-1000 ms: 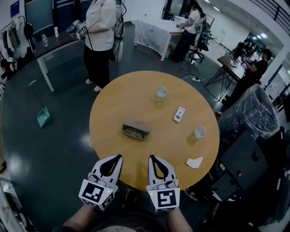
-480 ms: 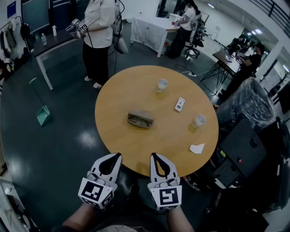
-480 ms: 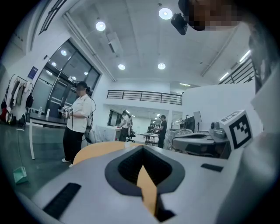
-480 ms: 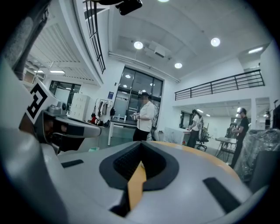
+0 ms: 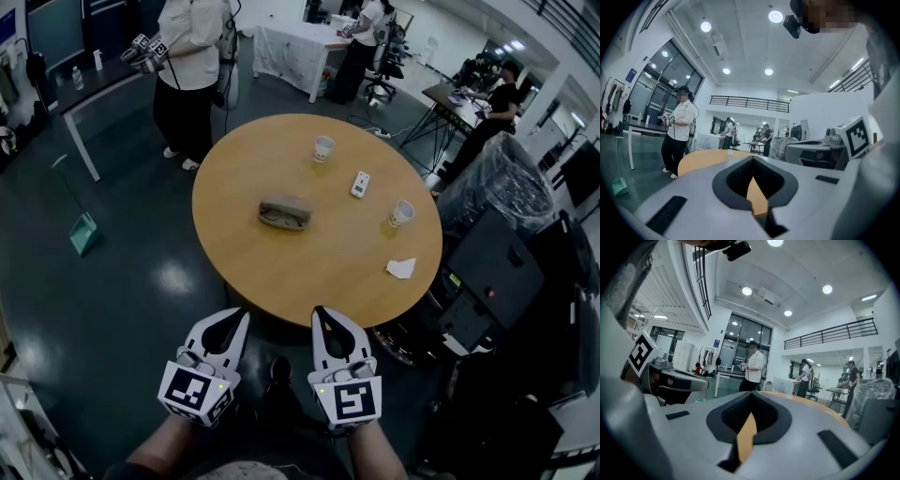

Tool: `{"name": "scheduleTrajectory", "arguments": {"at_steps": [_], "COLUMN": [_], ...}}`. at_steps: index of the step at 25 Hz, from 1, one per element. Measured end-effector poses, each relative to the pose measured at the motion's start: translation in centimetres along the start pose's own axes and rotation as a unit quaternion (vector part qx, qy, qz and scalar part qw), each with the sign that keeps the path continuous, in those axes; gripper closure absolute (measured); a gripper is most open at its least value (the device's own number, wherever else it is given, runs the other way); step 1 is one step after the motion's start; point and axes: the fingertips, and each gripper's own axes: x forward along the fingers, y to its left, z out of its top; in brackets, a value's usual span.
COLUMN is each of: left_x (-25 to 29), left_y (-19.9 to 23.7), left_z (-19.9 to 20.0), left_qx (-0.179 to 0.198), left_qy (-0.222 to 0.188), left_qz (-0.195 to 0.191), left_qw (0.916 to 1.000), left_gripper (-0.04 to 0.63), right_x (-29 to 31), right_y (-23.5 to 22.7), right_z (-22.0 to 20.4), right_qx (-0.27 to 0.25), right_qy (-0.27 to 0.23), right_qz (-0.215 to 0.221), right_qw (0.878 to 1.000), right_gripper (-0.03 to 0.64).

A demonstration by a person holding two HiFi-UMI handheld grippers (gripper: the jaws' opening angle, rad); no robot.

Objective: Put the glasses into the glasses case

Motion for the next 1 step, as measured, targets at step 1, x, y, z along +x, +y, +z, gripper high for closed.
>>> {"name": "scheduleTrajectory", "arguments": {"at_steps": [1], "left_x": [-0.37], "left_y": [-0.23], "left_z": [-0.09], "left_qx": [0.001], "left_qy": [-0.001], "left_qz": [0.0], "left_qw": [1.0], "left_gripper": [0.589], "right_x": [-0.49], "right_y": [0.28], "right_z": [0.0], "right_qx": [-0.001], "right_qy": [-0.002], "right_qz": [0.001], "right_qw": [1.0], "right_gripper": [0.63]}}
